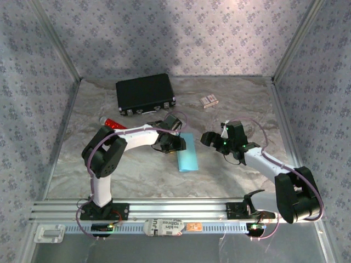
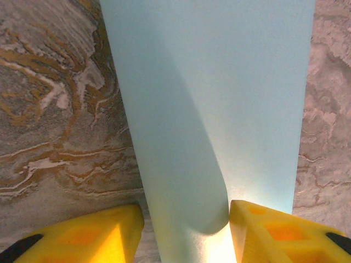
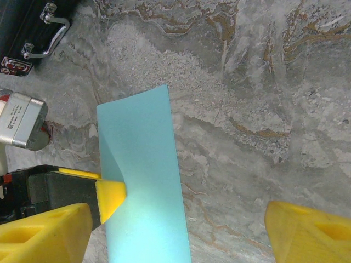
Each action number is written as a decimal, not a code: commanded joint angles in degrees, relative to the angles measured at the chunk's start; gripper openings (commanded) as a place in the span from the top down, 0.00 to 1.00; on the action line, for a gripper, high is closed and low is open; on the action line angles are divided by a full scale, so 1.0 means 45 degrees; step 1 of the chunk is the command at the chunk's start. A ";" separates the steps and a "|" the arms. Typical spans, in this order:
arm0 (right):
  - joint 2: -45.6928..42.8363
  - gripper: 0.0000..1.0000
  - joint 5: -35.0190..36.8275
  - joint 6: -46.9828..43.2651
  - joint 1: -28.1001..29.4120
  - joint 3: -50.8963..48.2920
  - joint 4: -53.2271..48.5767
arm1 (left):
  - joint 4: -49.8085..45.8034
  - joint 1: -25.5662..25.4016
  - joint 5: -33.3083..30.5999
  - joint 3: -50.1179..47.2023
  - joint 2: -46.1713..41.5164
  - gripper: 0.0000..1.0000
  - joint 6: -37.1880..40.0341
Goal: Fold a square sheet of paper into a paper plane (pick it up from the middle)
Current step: First fold the square sheet of paper in half at the center of the table.
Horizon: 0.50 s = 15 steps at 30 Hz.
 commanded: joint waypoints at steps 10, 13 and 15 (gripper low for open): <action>0.0833 0.29 -0.0726 -0.0349 0.0346 0.0536 0.0211 | -0.1331 0.0136 -0.1245 -0.0631 0.0995 0.52 0.0004; 0.0855 0.30 -0.0516 -0.0311 0.0389 0.0562 0.0208 | -0.1339 0.0110 -0.1251 -0.0639 0.1039 0.51 -0.0100; 0.0857 0.29 -0.0480 -0.0307 0.0390 0.0562 0.0169 | -0.1350 0.0119 -0.1299 -0.0659 0.1059 0.51 -0.0173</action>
